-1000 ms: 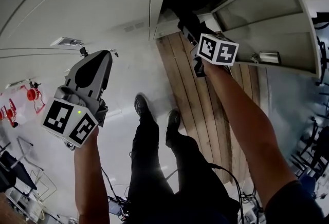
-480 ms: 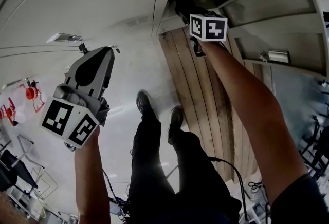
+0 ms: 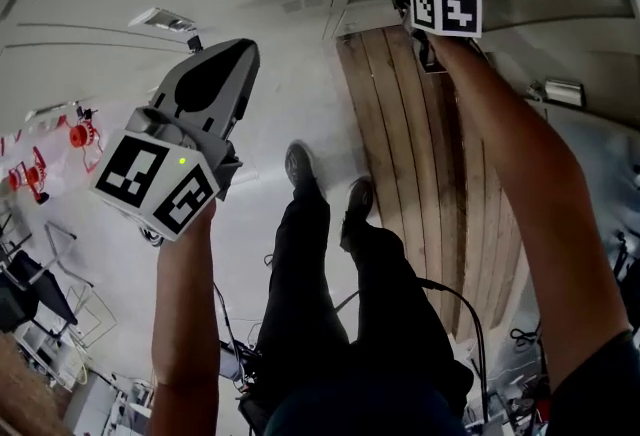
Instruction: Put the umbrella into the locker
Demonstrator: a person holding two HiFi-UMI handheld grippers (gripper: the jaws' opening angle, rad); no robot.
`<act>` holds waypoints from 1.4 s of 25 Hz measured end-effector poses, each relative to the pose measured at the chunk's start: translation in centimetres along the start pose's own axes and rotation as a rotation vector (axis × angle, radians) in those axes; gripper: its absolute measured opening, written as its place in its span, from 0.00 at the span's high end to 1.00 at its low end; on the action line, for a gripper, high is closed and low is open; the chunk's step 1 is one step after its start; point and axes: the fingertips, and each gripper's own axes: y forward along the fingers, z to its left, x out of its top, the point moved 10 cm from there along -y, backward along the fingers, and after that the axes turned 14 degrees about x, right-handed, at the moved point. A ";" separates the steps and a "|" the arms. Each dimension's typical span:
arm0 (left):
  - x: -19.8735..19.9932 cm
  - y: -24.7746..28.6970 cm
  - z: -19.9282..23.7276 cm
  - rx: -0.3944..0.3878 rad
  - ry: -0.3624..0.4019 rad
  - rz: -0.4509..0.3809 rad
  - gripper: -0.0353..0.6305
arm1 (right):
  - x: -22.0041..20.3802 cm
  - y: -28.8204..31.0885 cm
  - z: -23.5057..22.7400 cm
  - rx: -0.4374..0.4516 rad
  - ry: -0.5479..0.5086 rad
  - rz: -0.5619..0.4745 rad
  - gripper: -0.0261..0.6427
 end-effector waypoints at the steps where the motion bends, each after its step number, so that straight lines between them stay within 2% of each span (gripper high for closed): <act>1: 0.5 -0.5 -0.1 0.002 0.002 0.000 0.92 | 0.1 -0.8 0.4 0.000 0.001 -0.002 0.64; 6: 3.8 -3.6 -1.2 -0.021 0.026 -0.038 0.92 | 1.6 -7.0 3.1 -0.023 -0.044 -0.030 0.64; 10: 6.7 -7.0 -2.3 -0.025 0.040 -0.067 0.92 | 2.8 -12.0 6.7 0.000 -0.103 -0.042 0.64; 15: 10.6 -11.0 -4.3 -0.030 0.050 -0.105 0.92 | 4.2 -18.7 10.9 0.034 -0.095 -0.090 0.64; 26: 18.7 -20.7 -10.1 -0.027 0.086 -0.200 0.92 | 6.8 -37.6 22.4 0.188 -0.062 -0.291 0.74; 35: 23.7 -28.4 -14.5 -0.009 0.139 -0.285 0.92 | 9.2 -51.4 30.5 0.212 -0.145 -0.477 0.81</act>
